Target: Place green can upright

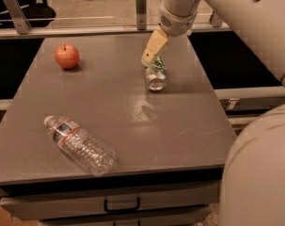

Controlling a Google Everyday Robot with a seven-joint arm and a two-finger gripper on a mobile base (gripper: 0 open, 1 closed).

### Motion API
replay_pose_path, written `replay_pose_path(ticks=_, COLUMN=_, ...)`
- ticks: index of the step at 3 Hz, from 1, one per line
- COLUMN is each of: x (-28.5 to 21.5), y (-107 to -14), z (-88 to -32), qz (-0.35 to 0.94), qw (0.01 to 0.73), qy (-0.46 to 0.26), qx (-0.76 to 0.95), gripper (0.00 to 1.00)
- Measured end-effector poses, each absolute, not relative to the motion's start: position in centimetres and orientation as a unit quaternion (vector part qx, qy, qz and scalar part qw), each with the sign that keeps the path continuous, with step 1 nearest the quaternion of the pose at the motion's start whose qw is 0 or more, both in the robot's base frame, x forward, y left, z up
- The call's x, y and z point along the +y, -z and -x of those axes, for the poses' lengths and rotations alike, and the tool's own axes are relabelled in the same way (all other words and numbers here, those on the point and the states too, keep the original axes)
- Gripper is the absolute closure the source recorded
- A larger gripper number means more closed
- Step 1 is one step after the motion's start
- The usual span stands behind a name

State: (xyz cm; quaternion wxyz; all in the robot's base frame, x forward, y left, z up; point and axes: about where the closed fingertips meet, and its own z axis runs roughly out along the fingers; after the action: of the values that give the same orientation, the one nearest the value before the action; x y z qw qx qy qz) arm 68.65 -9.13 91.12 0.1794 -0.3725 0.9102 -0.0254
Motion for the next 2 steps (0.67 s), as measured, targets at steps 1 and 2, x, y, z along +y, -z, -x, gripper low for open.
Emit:
replay_pose_path(ticks=1, x=-7.6, y=-89.5, z=-70.2, qz=0.307, qw=0.161, qy=0.030, qx=0.938, gripper=0.00)
replay_pose_path(ticks=2, x=-6.2, y=-87.7, z=-70.7, qz=0.251, qw=0.139, qy=0.027, qx=0.958, gripper=0.00)
